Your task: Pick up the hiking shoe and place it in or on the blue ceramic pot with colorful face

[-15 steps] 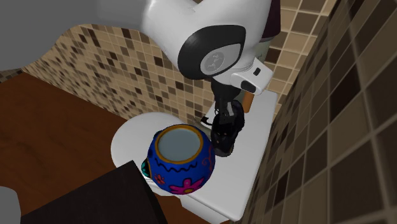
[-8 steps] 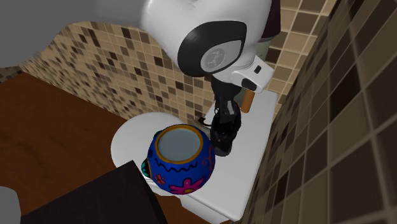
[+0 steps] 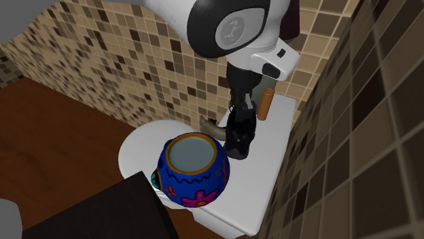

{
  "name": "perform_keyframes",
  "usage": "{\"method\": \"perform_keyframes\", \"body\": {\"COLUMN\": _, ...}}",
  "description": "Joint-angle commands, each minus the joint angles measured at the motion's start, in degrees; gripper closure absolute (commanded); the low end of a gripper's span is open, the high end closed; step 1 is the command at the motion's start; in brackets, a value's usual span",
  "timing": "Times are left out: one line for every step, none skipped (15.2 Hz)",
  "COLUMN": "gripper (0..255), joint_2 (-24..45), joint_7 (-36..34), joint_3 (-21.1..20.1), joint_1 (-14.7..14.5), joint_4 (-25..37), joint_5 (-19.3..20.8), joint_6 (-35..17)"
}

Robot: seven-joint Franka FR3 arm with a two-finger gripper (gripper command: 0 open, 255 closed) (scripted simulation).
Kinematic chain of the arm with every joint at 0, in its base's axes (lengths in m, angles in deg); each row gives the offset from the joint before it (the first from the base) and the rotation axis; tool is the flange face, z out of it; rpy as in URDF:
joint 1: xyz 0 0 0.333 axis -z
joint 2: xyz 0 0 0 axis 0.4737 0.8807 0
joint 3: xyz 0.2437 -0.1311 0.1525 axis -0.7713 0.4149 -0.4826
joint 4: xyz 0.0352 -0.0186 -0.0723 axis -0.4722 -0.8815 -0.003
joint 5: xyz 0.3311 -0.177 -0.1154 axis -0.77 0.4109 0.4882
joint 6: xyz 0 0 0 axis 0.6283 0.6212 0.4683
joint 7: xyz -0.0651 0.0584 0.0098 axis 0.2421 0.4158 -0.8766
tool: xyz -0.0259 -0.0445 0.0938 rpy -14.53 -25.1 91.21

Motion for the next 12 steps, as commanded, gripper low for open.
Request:
{"method": "perform_keyframes", "body": {"gripper": 255, "joint_2": -0.19, "joint_7": -0.14, "joint_3": 0.04, "joint_1": 0.03, "joint_4": 1.52, "joint_5": 0.08, "joint_6": 1.62}}
{"method": "perform_keyframes", "body": {"gripper": 255, "joint_2": -0.25, "joint_7": -0.21, "joint_3": 0.05, "joint_1": 0.04, "joint_4": 2.22, "joint_5": 0.10, "joint_6": 2.38}}
{"method": "perform_keyframes", "body": {"gripper": 255, "joint_2": -0.30, "joint_7": -0.29, "joint_3": 0.06, "joint_1": 0.05, "joint_4": 2.93, "joint_5": 0.13, "joint_6": 3.14}}
{"method": "perform_keyframes", "body": {"gripper": 255, "joint_2": -0.34, "joint_7": -0.36, "joint_3": 0.07, "joint_1": 0.06, "joint_4": 3.66, "joint_5": 0.16, "joint_6": 3.90}}
{"method": "perform_keyframes", "body": {"gripper": 255, "joint_2": -0.37, "joint_7": -0.44, "joint_3": 0.08, "joint_1": 0.07, "joint_4": 4.39, "joint_5": 0.18, "joint_6": 4.66}}
{"method": "perform_keyframes", "body": {"gripper": 255, "joint_2": -0.39, "joint_7": -0.51, "joint_3": 0.10, "joint_1": 0.08, "joint_4": 5.15, "joint_5": 0.21, "joint_6": 5.42}}
{"method": "perform_keyframes", "body": {"gripper": 255, "joint_2": -0.39, "joint_7": -0.59, "joint_3": 0.11, "joint_1": 0.09, "joint_4": 5.91, "joint_5": 0.23, "joint_6": 6.19}}
{"method": "perform_keyframes", "body": {"gripper": 255, "joint_2": -0.38, "joint_7": -0.66, "joint_3": 0.12, "joint_1": 0.10, "joint_4": 6.69, "joint_5": 0.26, "joint_6": 6.96}}
{"method": "perform_keyframes", "body": {"gripper": 255, "joint_2": -0.35, "joint_7": -0.74, "joint_3": 0.13, "joint_1": 0.10, "joint_4": 7.49, "joint_5": 0.29, "joint_6": 7.72}}
{"method": "perform_keyframes", "body": {"gripper": 255, "joint_2": -0.32, "joint_7": -0.82, "joint_3": 0.14, "joint_1": 0.11, "joint_4": 8.30, "joint_5": 0.31, "joint_6": 8.50}}
{"method": "perform_keyframes", "body": {"gripper": 255, "joint_2": -0.27, "joint_7": -0.89, "joint_3": 0.15, "joint_1": 0.12, "joint_4": 9.13, "joint_5": 0.34, "joint_6": 9.27}}
{"method": "perform_keyframes", "body": {"gripper": 255, "joint_2": -0.20, "joint_7": -0.97, "joint_3": 0.15, "joint_1": 0.13, "joint_4": 9.97, "joint_5": 0.36, "joint_6": 10.04}}
